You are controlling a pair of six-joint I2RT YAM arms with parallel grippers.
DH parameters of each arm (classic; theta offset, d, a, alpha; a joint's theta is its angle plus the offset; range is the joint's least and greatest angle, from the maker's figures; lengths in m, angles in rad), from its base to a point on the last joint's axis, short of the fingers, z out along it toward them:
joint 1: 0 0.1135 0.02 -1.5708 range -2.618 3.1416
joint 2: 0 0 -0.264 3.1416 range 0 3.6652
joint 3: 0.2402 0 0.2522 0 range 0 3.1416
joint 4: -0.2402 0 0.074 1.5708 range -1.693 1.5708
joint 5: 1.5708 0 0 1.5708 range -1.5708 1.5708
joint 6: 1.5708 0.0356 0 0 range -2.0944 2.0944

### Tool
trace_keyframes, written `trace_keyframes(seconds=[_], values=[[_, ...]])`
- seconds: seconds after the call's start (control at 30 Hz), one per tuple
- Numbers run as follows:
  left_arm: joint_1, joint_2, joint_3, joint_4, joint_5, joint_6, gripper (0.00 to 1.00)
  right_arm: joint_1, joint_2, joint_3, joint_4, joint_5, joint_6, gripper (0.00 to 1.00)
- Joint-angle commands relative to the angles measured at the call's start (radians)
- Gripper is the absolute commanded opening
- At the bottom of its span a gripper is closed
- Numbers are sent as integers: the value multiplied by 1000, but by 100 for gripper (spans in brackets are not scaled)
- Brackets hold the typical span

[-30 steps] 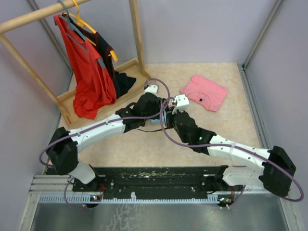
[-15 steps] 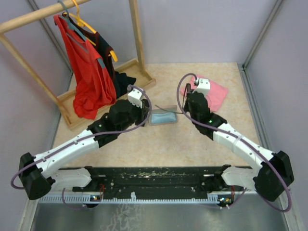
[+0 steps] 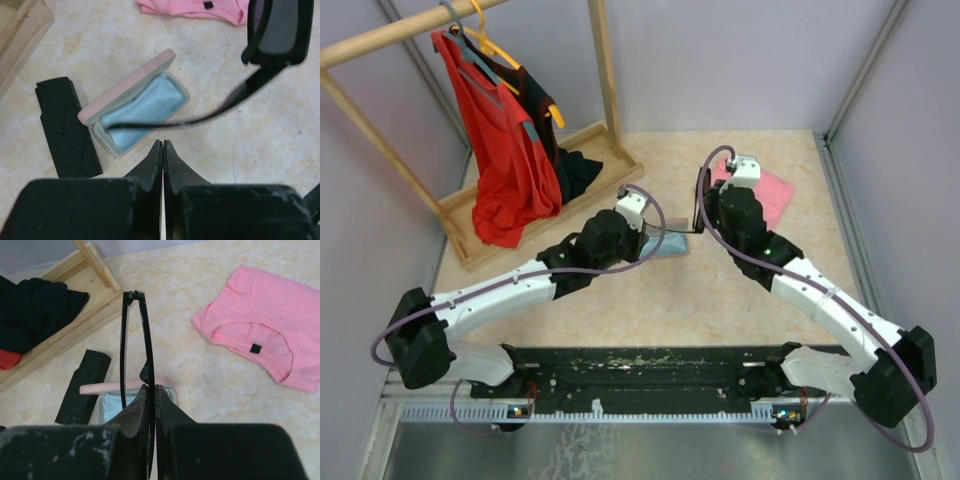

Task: Organize the sunglasses
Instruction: Fold the sunglasses.

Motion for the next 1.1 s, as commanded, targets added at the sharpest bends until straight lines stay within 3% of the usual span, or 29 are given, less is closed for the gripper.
trace_keyframes(seconds=[0.0, 0.63, 0.93, 1.07], values=[[0, 39, 92, 54, -86, -20, 1, -2, -82, -43, 60, -70, -20, 0], [3, 336, 408, -54, -17, 0, 1, 23, -107, -187, 210, -263, -48, 0], [-4, 389, 450, -71, 16, 6, 1, 24, -108, -217, 239, -306, -26, 0], [38, 351, 412, -42, 52, 78, 17, -11, -144, -225, 133, -173, 52, 0]])
